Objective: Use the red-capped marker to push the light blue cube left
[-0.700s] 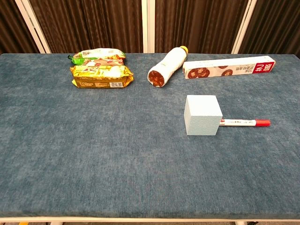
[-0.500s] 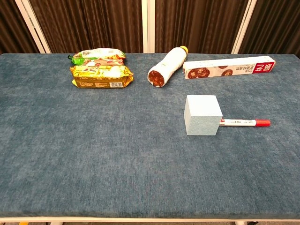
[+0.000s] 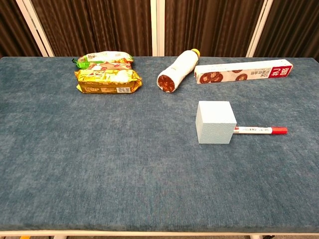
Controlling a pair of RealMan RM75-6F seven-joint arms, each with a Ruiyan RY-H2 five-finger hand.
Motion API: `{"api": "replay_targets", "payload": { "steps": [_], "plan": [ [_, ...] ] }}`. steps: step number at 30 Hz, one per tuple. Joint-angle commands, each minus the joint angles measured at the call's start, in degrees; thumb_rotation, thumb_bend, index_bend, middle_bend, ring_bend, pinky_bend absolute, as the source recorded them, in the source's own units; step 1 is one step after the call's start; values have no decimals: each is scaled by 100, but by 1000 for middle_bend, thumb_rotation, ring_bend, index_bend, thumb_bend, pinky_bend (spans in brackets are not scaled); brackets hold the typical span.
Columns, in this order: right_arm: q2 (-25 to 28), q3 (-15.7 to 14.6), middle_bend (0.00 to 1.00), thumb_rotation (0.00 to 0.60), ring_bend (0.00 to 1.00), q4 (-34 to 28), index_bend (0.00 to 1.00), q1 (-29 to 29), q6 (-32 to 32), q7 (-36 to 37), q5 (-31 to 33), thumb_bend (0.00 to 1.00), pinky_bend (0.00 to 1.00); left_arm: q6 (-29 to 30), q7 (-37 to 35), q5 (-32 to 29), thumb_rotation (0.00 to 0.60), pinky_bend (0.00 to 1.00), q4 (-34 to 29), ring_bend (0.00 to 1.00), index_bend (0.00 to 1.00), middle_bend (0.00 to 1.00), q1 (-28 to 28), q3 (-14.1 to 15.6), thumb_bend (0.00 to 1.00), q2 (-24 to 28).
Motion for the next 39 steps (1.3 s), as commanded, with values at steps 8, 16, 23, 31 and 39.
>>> {"api": "replay_targets", "payload": {
  "steps": [8,16,23,31,39],
  "plan": [
    [-25,188,613,600,939,116,705,956,-1641,-378,498,13,1000,7,7,57,600,107,-9,14,184,106,-10,23,42,21],
    [-581,102,631,600,970,690,698,1486,-2394,-934,715,13,1000,-72,-22,17,600,107,61,14,185,105,-54,12,42,-5],
    [-983,126,608,600,981,918,594,1677,-2526,-987,893,1,1000,-110,-112,-17,600,107,154,14,185,106,-57,19,42,-4],
    [-1138,101,490,600,954,907,526,1825,-2609,-958,964,1,1000,-117,-210,-23,600,107,243,14,184,105,-39,43,42,-12],
    [-1404,61,510,600,918,1054,548,1898,-2556,-1000,1009,39,1000,-139,-273,-40,600,107,315,14,185,106,-40,47,42,-26]
  ]
}}
